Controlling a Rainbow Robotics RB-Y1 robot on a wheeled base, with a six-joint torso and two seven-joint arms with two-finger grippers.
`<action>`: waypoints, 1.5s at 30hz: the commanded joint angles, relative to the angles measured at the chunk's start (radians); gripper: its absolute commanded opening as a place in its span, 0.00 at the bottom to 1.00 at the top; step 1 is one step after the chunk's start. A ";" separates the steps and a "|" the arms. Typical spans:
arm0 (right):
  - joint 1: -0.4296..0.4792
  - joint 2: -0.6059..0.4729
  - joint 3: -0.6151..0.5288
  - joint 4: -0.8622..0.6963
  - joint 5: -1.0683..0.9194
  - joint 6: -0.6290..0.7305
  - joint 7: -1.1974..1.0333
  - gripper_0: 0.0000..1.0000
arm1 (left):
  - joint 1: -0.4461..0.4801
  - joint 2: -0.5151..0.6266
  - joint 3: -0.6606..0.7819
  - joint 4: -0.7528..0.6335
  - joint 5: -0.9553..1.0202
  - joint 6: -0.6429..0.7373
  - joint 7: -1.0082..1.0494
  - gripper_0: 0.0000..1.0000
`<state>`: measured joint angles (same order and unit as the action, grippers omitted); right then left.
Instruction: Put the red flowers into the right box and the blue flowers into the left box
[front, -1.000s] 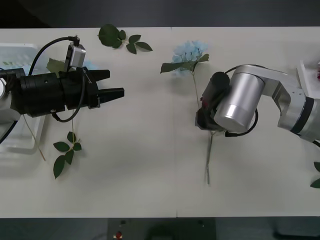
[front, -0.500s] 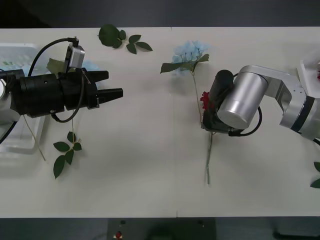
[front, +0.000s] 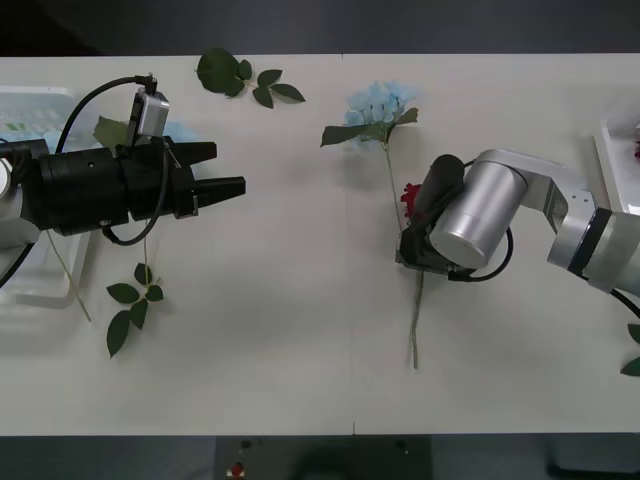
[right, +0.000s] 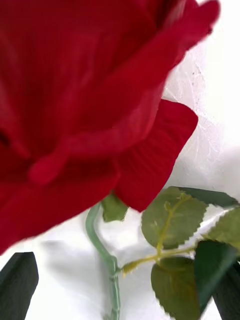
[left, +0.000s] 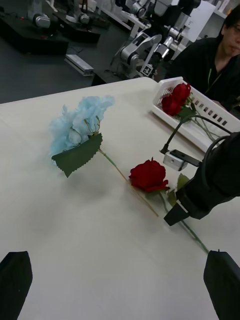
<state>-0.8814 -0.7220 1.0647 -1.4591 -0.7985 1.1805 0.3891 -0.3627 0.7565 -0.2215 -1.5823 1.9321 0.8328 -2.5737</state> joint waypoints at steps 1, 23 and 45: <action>-0.011 0.019 0.001 0.017 0.008 -0.007 0.047 0.98 | -0.004 0.012 0.021 -0.001 0.008 -0.003 -0.052 1.00; -0.011 0.030 0.015 0.056 0.018 -0.039 0.097 0.87 | -0.001 0.012 0.019 0.005 0.005 -0.003 -0.054 1.00; -0.011 0.012 -0.006 0.057 0.028 -0.039 0.122 0.00 | -0.001 -0.002 0.011 0.016 0.002 -0.009 -0.068 1.00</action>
<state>-0.8818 -0.6976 1.0820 -1.3932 -0.7715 1.1403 0.4606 -0.3627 0.7562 -0.2215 -1.5606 1.9321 0.8327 -2.5768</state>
